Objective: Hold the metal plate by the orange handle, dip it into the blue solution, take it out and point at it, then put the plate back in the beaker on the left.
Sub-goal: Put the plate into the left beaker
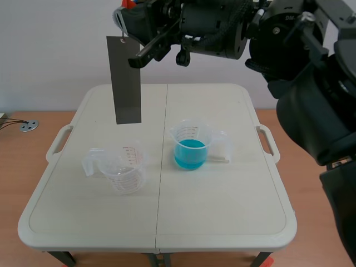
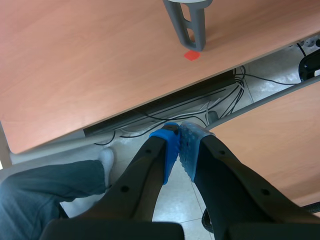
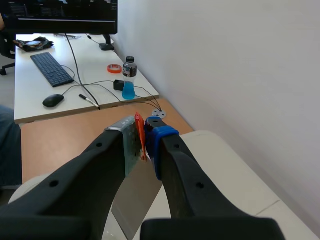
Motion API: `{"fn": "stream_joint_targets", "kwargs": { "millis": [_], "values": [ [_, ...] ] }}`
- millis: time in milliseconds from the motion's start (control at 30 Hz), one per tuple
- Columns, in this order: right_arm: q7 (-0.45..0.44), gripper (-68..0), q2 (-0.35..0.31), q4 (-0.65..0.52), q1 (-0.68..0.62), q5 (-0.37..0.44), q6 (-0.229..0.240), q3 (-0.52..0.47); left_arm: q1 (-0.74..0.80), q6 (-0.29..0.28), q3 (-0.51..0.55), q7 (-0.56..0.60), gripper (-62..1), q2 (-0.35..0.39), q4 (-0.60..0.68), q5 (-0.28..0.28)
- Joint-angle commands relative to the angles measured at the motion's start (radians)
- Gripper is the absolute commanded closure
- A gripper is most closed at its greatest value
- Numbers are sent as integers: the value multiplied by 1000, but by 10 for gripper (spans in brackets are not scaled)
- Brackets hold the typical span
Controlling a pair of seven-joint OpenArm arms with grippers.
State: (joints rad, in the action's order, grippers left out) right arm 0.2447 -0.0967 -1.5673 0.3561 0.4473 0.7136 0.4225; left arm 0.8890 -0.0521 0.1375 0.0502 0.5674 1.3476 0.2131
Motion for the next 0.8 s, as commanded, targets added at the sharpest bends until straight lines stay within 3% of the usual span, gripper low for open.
{"fn": "stream_joint_targets", "kwargs": {
  "millis": [0,233,433,767],
  "values": [
    [-13,-15,18,-19,26,-8,-15,16,8,5,-1,10,-15,-2,6,3],
    [-2,-15,57,-19,26,-45,-20,77,8,5,-1,5,-15,-2,6,3],
    [11,-15,76,-19,26,-62,-70,105,8,5,-1,5,-15,-2,6,3],
    [27,-15,92,-19,23,-67,-74,146,8,5,-1,2,-15,-2,6,3]
  ]
}}
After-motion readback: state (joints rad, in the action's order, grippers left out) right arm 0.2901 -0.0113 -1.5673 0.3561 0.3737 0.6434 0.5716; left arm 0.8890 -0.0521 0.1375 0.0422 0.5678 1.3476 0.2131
